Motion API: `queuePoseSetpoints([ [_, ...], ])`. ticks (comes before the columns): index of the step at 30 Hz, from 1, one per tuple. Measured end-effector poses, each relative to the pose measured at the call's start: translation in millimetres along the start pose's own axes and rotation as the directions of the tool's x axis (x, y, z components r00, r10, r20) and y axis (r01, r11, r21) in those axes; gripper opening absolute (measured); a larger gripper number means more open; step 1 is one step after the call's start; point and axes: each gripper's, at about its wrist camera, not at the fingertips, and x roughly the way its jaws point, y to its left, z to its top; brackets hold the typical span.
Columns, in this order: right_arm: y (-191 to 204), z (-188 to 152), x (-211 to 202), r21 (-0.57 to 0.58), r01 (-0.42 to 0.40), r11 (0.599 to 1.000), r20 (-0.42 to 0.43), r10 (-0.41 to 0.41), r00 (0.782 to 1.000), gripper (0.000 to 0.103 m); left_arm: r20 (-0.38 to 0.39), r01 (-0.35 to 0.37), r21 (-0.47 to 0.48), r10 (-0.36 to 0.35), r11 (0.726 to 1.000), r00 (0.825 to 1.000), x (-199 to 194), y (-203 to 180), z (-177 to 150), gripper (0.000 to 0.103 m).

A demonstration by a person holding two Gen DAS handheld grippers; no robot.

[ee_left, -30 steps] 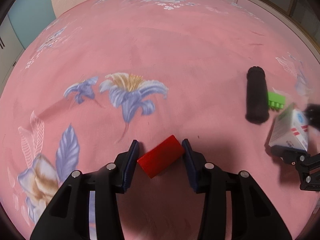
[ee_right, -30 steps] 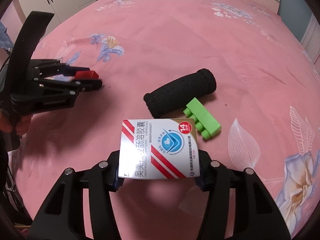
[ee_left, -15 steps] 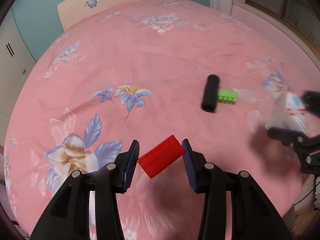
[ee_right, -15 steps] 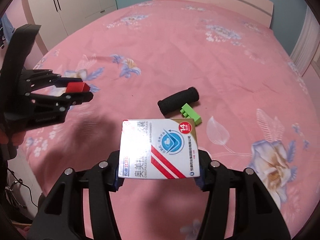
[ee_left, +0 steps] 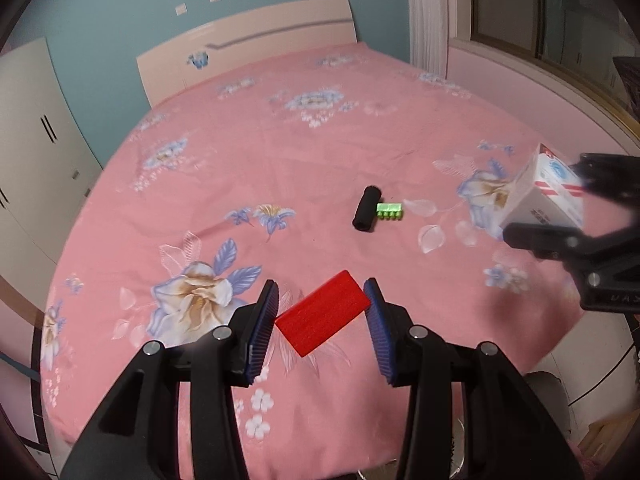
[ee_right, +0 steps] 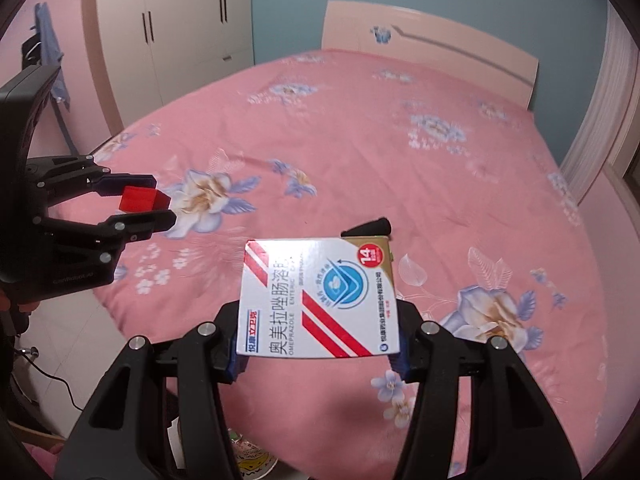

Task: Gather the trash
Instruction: 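Lift the red block and medicine box and carry them to the wastebasket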

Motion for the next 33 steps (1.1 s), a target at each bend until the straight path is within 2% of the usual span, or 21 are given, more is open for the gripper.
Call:
queuePoseSetpoints([
  [4, 16, -8, -41, -0.015, 0.001, 1.000, 0.041, 0.000, 0.999, 0.055, 0.033, -0.017, 0.012, 0.016, 1.000, 0.999, -38, -11, -10, 0.046],
  [10, 34, -22, -80, -0.029, 0.010, 1.000, 0.074, -0.008, 0.997, 0.055, 0.074, -0.037, 0.033, 0.035, 0.999, 0.997, -85, -25, -31, 0.046],
  [17, 49, -43, -109, -0.043, 0.016, 0.999, 0.092, -0.012, 0.996, 0.055, 0.100, -0.051, 0.057, 0.045, 0.997, 0.994, -112, -41, -52, 0.046],
  [24, 56, -63, -120, -0.047, 0.013, 0.999, 0.090, -0.009, 0.996, 0.055, 0.107, -0.049, 0.076, 0.040, 0.996, 0.993, -127, -55, -72, 0.046],
  [33, 63, -89, -112, -0.037, -0.010, 0.999, 0.054, 0.012, 0.998, 0.055, 0.060, -0.030, 0.079, 0.026, 0.996, 0.998, -115, -64, -101, 0.046],
])
